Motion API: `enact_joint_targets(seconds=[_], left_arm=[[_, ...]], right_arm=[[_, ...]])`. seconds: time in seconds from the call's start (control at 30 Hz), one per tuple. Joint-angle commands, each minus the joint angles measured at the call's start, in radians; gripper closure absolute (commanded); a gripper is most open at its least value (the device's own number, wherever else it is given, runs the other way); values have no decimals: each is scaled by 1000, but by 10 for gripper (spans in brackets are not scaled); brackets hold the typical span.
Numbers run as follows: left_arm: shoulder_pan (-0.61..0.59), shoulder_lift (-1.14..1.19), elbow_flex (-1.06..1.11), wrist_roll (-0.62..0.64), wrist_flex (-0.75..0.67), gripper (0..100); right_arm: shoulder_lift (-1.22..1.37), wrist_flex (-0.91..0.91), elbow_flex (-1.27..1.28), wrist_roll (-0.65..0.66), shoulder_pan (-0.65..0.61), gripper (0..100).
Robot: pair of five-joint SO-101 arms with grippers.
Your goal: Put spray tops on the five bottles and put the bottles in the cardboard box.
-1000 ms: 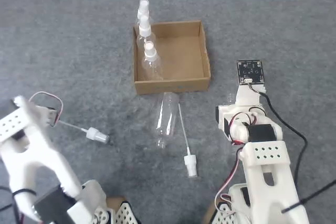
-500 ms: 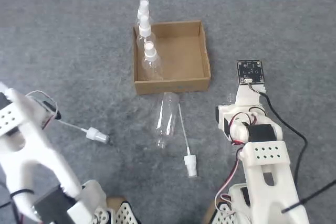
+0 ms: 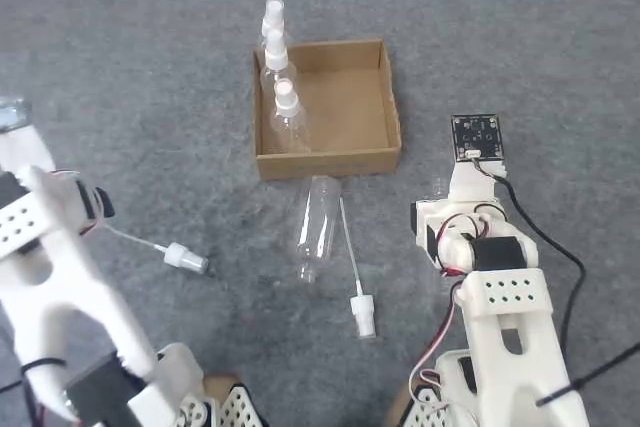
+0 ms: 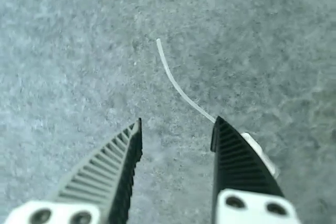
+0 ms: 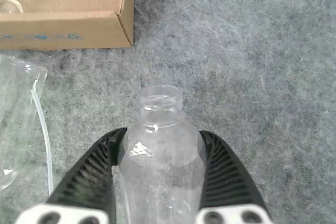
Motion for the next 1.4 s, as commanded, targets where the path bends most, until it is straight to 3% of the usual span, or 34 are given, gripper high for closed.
enact_joint_targets(seconds=[0.0,0.23,0.43,0.57,1.0,1.37], left_arm=[[31,-9,-27,-212,-28,795],[141,-8,18,-532,-25,795],[224,-8,113,-984,-23,795],[265,-8,136,-1131,-23,794],[367,-8,228,-1422,-84,791],[433,-6,389,-1432,-293,791]], right_arm=[[-39,-25,-15,11,18,989],[-41,-27,-15,11,38,989],[-35,-44,-15,11,39,989],[-35,-44,-15,11,39,989],[-35,-45,-15,18,39,989],[-35,-45,-15,49,39,989]])
